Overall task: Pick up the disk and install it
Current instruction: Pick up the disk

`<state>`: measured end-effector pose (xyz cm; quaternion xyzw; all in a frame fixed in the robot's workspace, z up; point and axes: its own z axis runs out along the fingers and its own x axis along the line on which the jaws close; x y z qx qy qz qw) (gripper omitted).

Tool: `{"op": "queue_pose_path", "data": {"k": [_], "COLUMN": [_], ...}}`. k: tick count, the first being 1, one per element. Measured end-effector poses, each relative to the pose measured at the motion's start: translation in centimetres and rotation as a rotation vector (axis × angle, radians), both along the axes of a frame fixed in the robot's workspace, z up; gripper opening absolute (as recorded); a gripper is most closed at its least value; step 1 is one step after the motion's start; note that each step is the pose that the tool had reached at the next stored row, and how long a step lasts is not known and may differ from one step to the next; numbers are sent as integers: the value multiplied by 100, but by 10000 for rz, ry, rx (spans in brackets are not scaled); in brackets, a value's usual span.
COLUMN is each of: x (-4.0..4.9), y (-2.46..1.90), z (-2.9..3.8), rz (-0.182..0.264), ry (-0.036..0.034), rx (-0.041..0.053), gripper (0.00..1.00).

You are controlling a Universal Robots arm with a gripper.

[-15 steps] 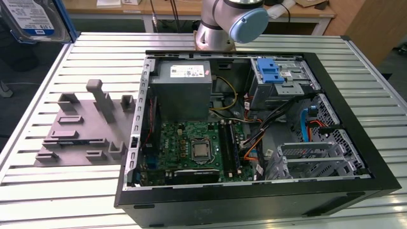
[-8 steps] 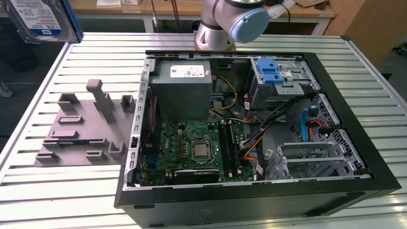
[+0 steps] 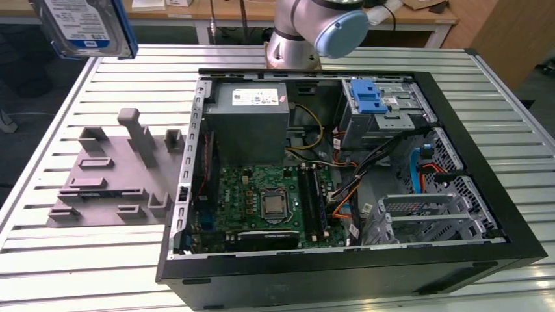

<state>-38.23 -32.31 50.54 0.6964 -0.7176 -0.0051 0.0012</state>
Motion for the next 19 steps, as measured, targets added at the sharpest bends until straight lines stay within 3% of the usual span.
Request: {"op": "queue_pose_path", "data": {"k": [19], "x": [864], "y": [0], "z": [-1], "rz": [0], "ry": [0], "rx": [1], "gripper": [36]}}
